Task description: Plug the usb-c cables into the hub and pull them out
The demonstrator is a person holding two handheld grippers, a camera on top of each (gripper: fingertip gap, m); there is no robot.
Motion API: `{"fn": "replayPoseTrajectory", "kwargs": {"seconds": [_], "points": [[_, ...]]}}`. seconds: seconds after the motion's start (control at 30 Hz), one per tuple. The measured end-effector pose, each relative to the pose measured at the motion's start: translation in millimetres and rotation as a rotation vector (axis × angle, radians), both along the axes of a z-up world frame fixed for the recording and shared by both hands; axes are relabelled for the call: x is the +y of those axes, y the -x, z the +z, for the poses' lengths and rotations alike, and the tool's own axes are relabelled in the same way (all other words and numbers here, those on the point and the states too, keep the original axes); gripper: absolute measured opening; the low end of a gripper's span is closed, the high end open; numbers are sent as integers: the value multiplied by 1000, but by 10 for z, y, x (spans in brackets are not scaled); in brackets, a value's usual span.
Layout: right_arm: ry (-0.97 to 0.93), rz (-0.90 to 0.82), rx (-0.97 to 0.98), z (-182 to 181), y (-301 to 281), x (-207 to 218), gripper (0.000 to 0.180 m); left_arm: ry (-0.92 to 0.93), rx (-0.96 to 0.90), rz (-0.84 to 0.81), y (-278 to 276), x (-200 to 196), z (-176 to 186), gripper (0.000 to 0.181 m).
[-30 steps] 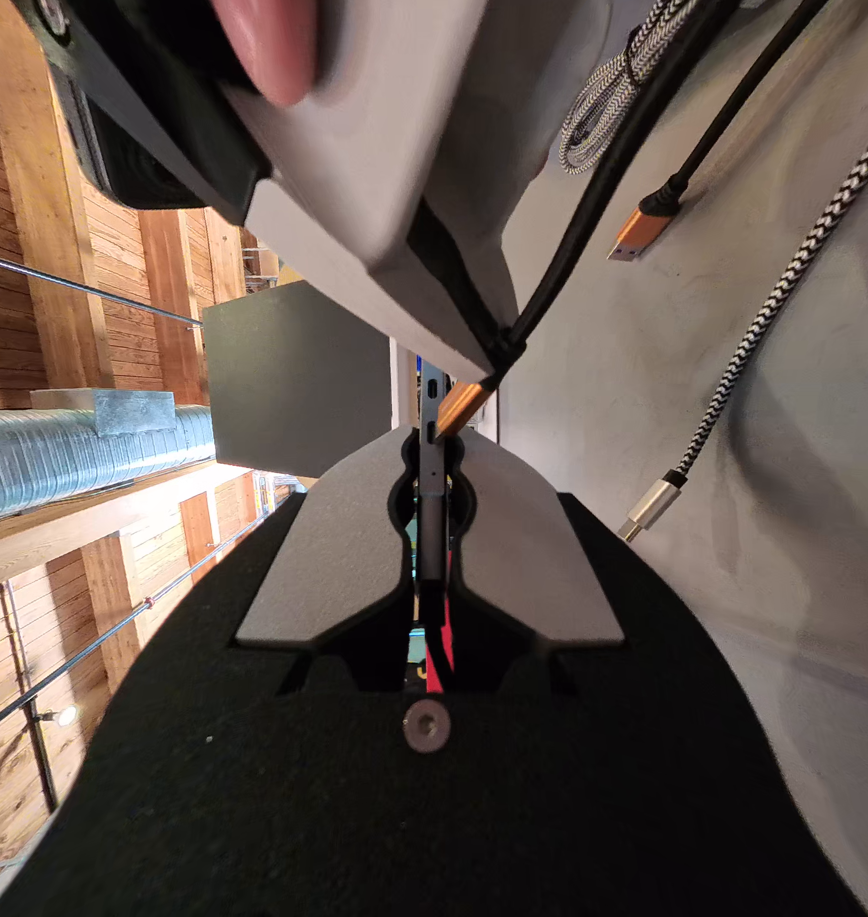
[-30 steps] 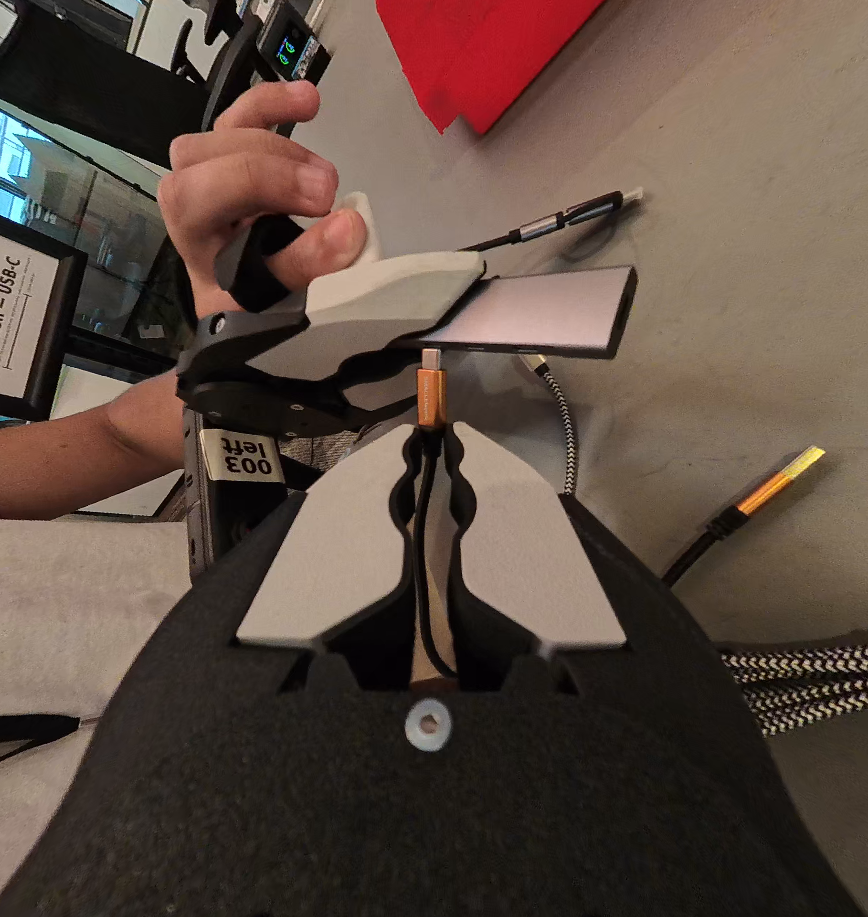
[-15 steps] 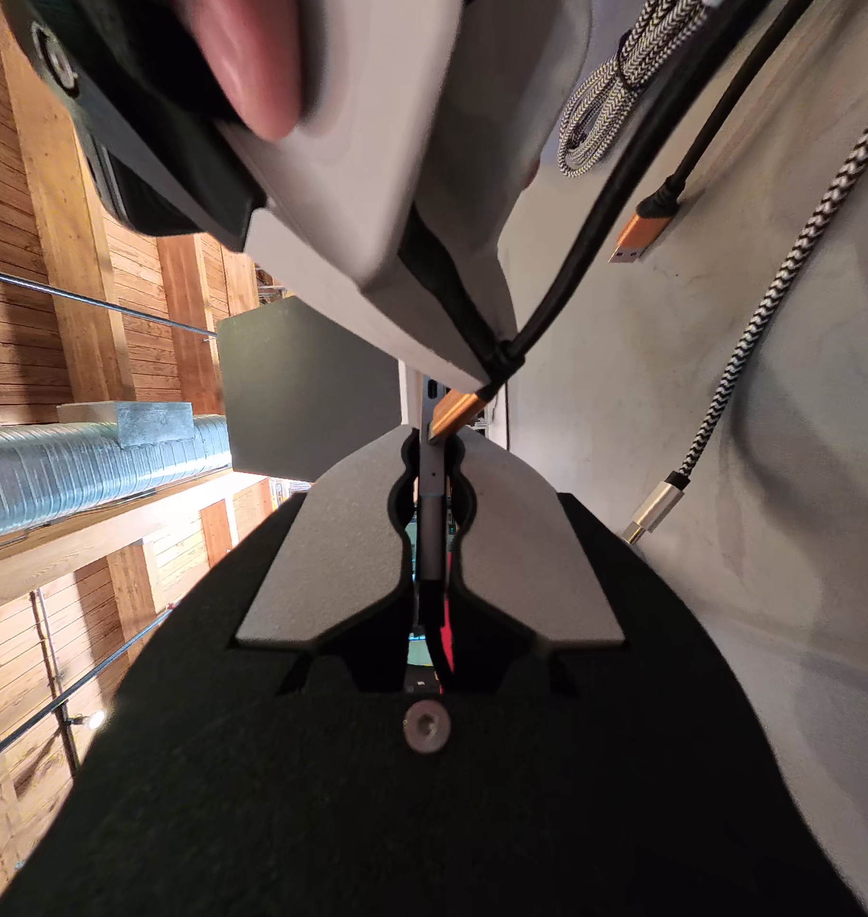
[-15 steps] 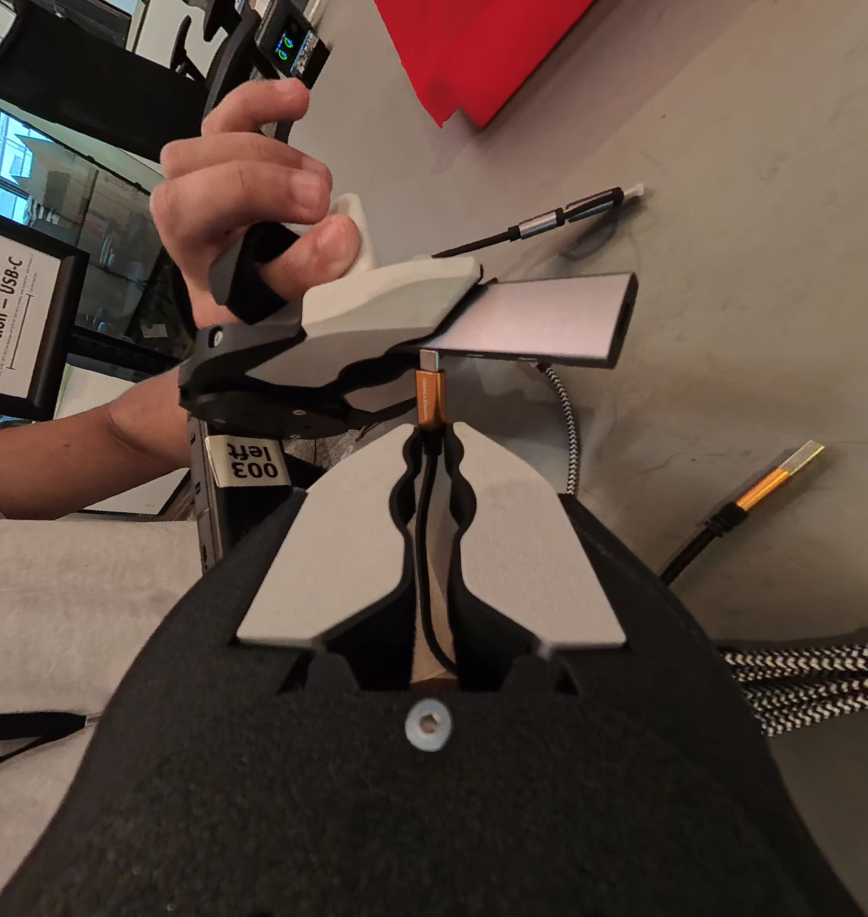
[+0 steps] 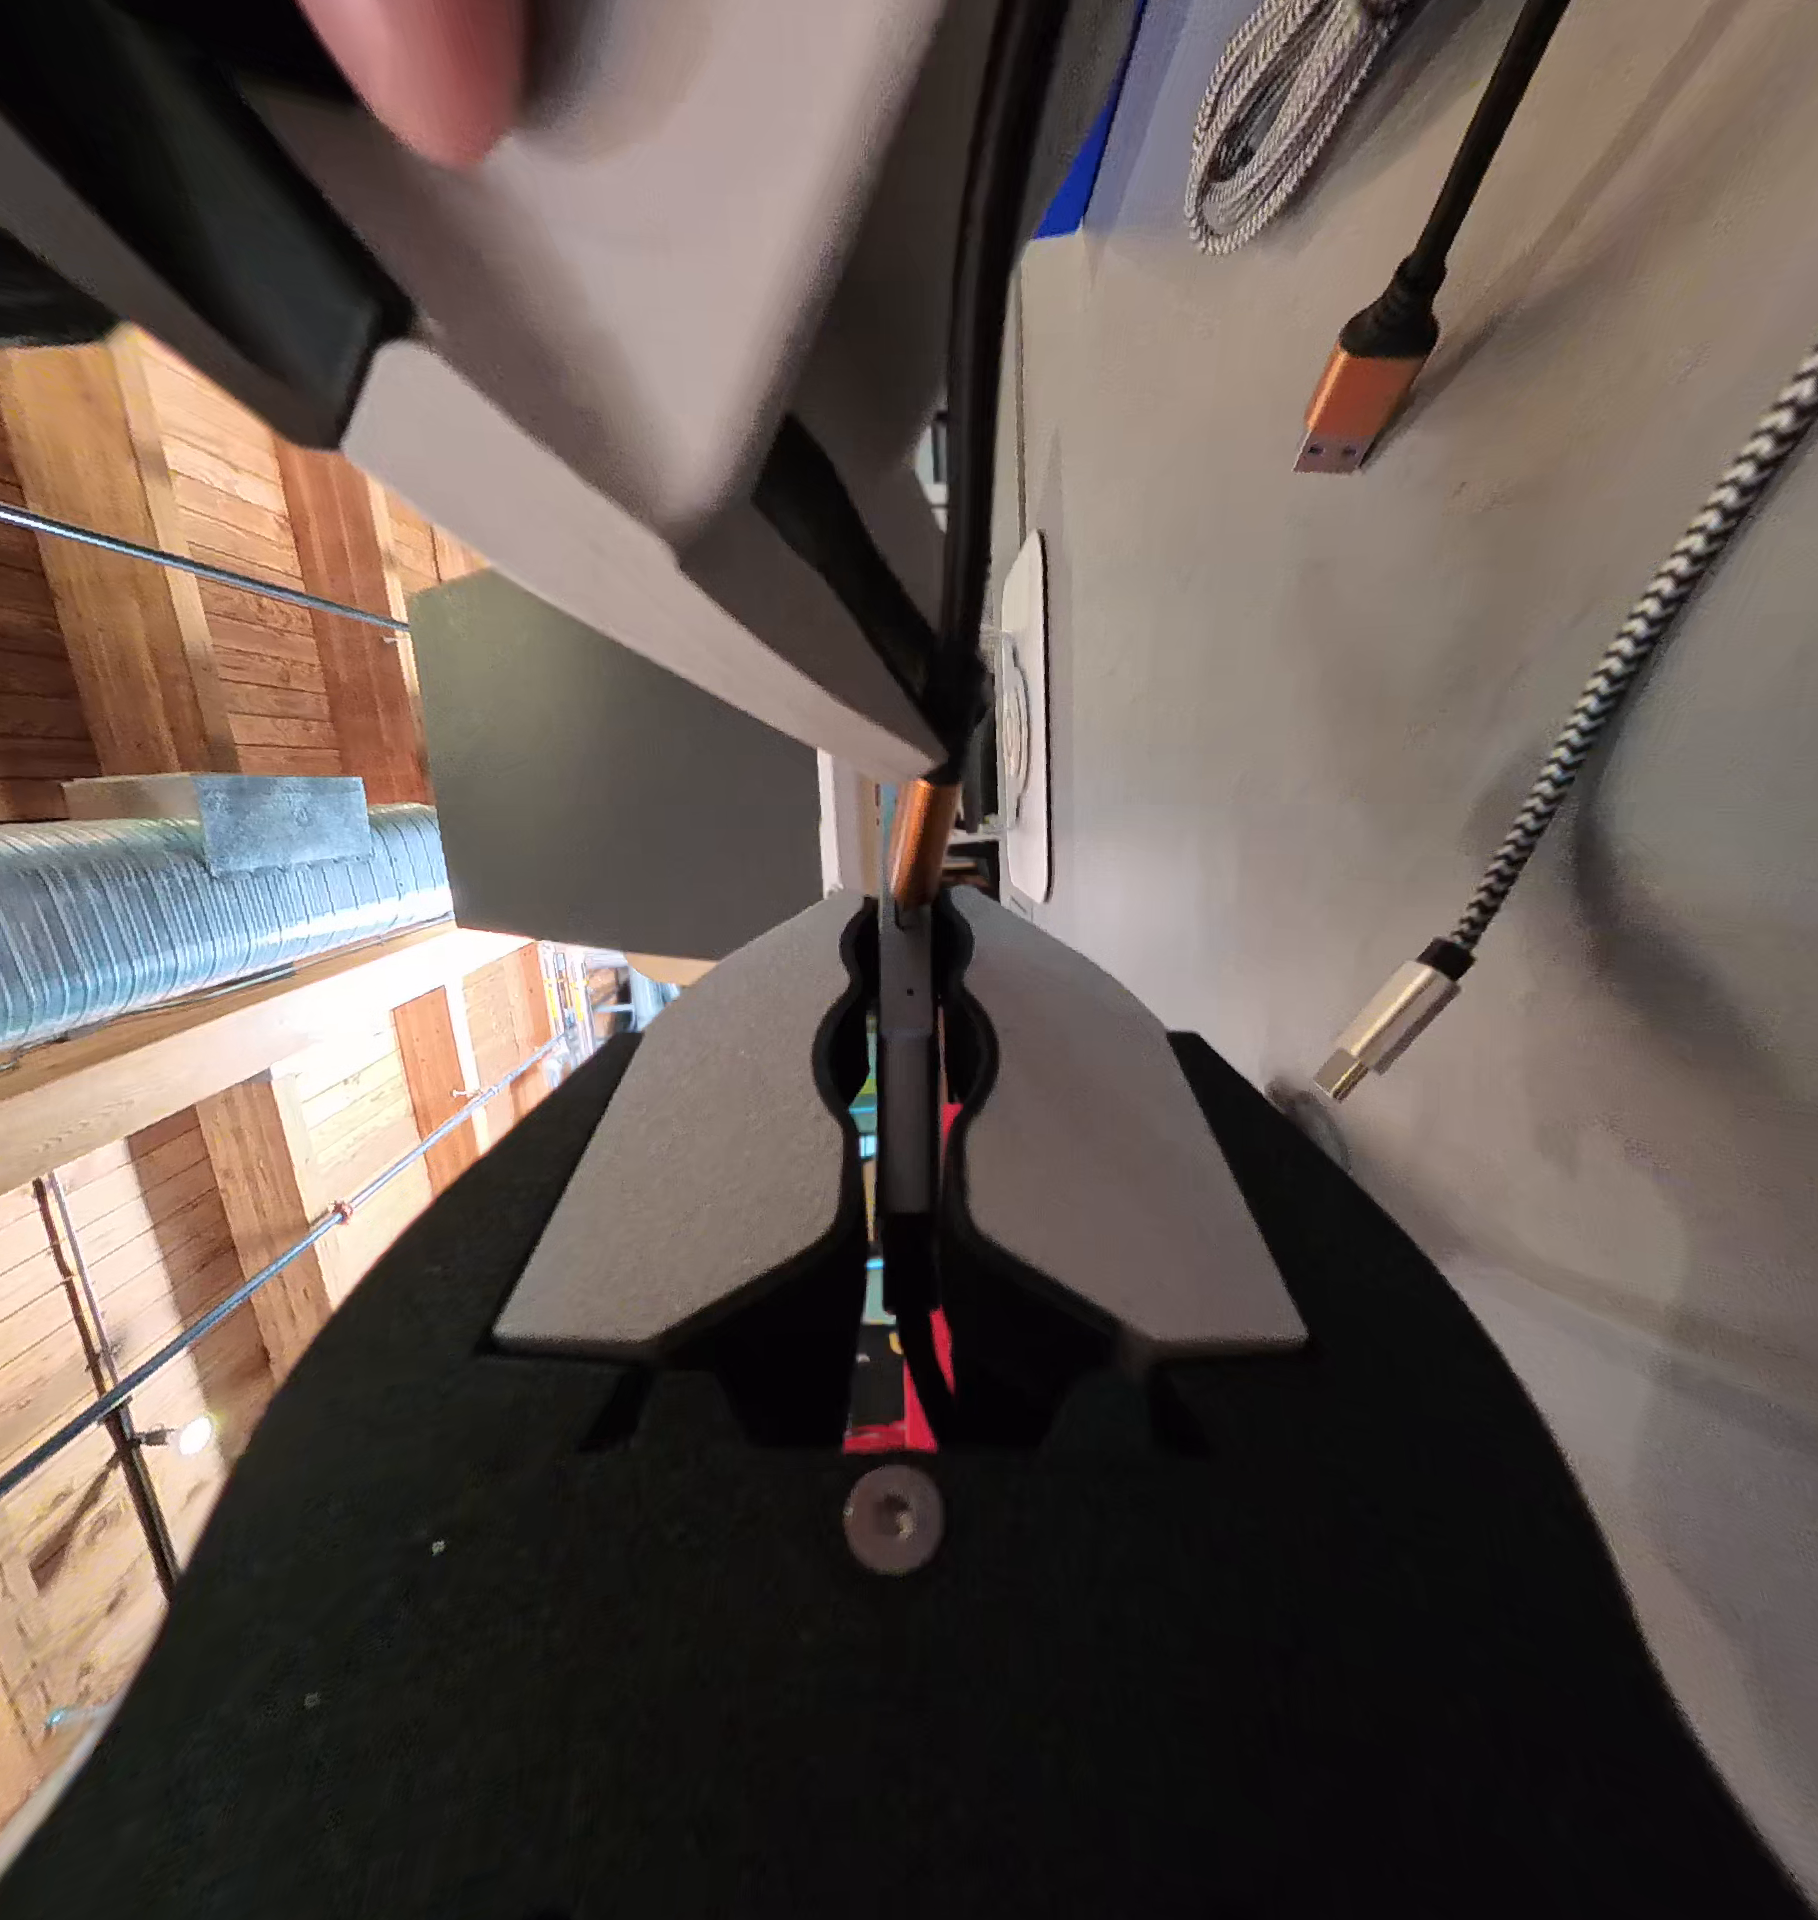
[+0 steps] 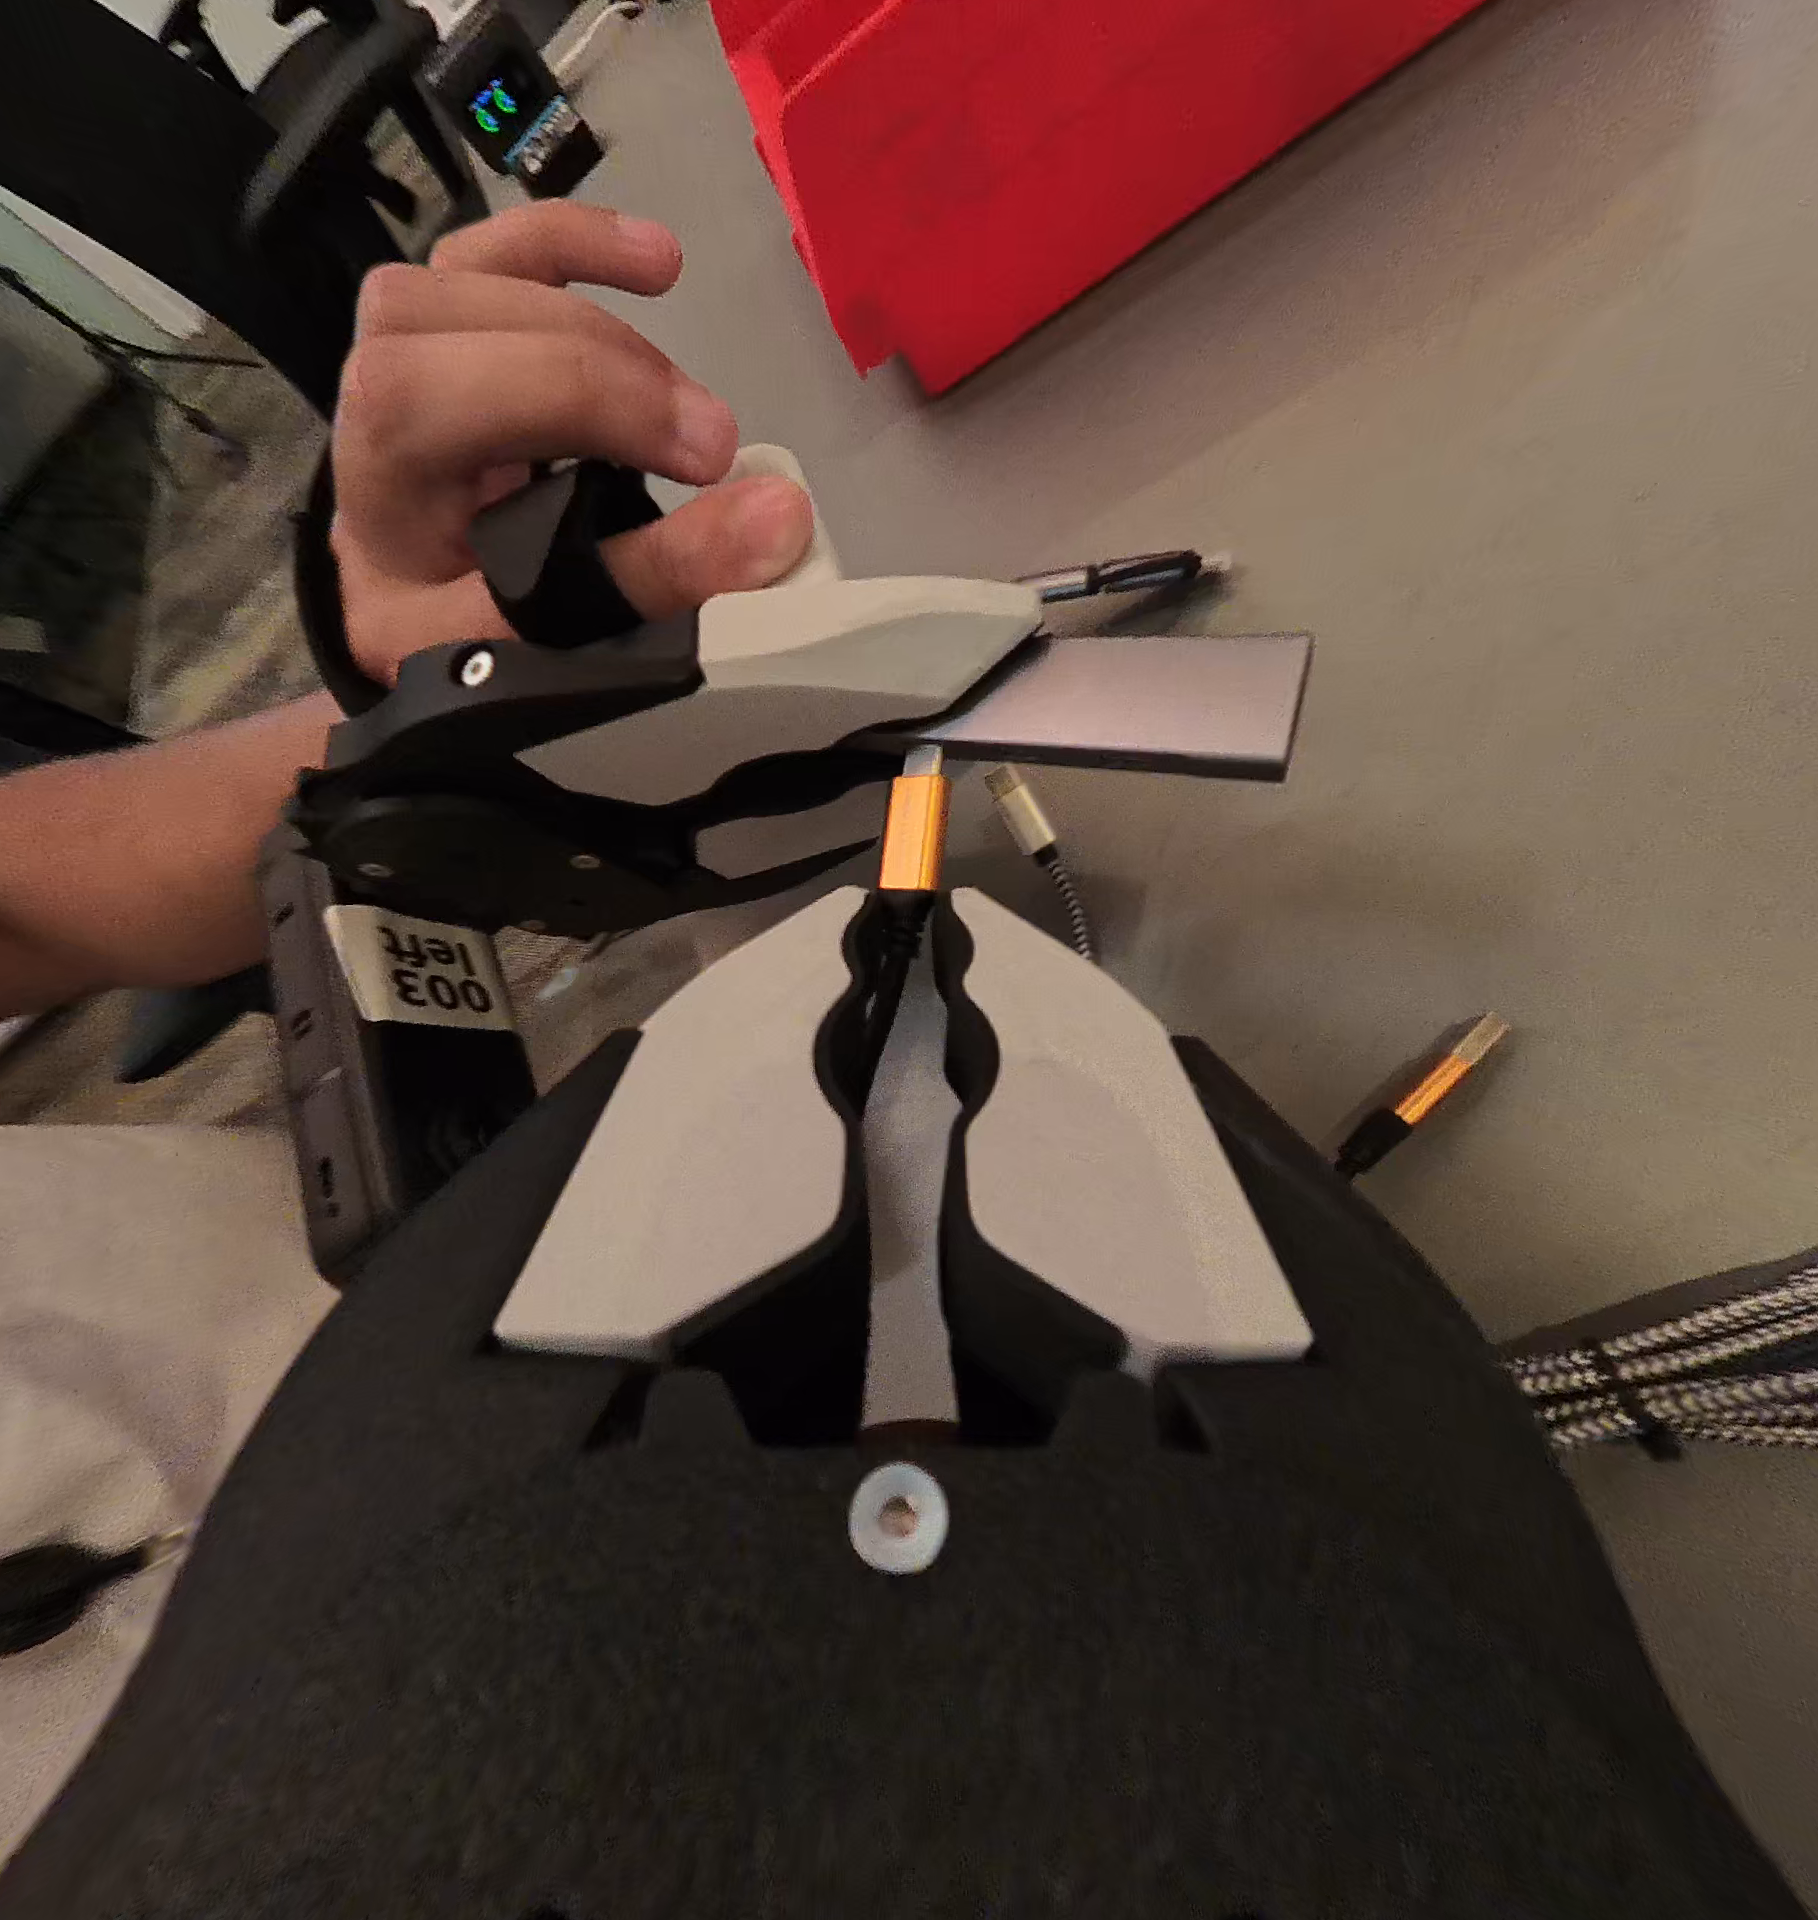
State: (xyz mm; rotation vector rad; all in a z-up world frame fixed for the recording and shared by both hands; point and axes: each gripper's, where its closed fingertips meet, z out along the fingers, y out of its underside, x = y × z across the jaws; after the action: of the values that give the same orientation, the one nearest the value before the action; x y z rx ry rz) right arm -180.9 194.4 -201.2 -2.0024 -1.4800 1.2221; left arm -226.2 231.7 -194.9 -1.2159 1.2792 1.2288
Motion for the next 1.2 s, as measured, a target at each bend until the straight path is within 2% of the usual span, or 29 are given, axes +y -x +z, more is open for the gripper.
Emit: {"fn": "replayPoseTrajectory", "kwargs": {"seconds": [0.13,0.3,0.37,0.53,0.73,0.83,0.93,1.2], "points": [[-184,-31,-6,-25,58,62,8,23,-8,47,82,31,-37,8],[-514,-62,-9,-30,116,157,7,51,-7,81,177,58,-93,8],[-566,-85,9,15,144,165,7,57,-11,96,205,70,-111,8],[-488,-127,33,-14,165,173,7,50,-97,137,223,91,-61,8],[-97,-183,123,-18,168,147,6,16,-8,131,218,93,-39,8],[-11,-195,115,-18,150,150,6,8,45,124,202,91,-55,8],[-44,-209,110,20,133,172,6,13,71,116,181,93,-85,8],[-336,-194,120,45,174,185,6,39,-86,157,204,91,-70,8]]}}
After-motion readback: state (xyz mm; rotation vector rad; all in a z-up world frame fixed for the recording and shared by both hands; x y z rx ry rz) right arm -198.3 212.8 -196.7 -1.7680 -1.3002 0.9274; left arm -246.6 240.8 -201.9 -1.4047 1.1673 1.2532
